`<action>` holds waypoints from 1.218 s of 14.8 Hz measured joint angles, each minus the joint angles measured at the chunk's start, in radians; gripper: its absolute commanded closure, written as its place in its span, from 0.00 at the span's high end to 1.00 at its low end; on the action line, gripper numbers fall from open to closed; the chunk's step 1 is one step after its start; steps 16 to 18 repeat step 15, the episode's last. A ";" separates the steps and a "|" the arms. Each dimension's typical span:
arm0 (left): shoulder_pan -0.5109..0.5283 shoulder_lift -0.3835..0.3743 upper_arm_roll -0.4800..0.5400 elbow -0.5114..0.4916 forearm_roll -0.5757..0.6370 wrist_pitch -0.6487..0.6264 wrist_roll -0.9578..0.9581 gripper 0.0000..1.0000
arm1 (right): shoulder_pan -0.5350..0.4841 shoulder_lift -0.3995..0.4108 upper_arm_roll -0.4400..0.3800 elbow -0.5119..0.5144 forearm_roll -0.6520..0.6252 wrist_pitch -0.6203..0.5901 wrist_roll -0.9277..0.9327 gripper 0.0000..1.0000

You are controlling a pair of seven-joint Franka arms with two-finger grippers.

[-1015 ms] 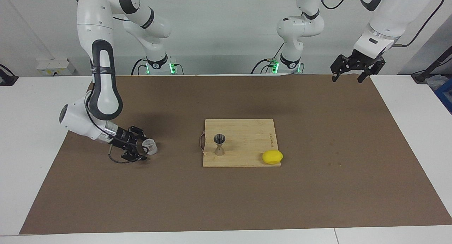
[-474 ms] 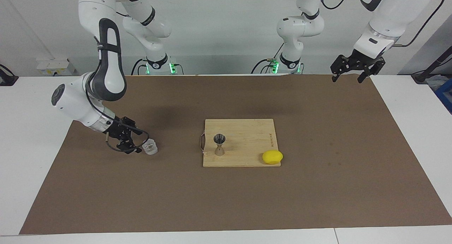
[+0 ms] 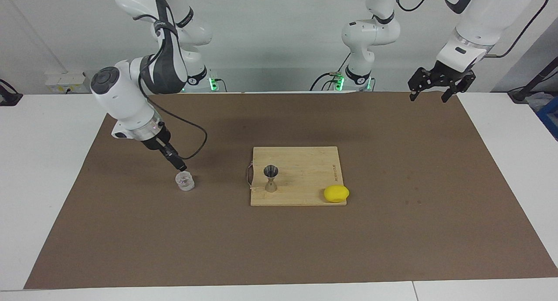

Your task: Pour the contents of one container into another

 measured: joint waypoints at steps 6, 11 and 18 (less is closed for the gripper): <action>0.000 0.000 0.000 0.000 0.000 0.000 0.000 1.00 | 0.014 -0.081 -0.009 0.110 -0.129 -0.218 -0.346 1.00; 0.000 0.000 0.000 0.000 0.000 0.000 0.000 1.00 | 0.008 -0.085 -0.017 0.259 -0.129 -0.403 -0.425 1.00; 0.000 0.000 0.000 0.000 0.000 0.000 0.000 1.00 | 0.010 -0.085 -0.012 0.279 -0.129 -0.440 -0.469 1.00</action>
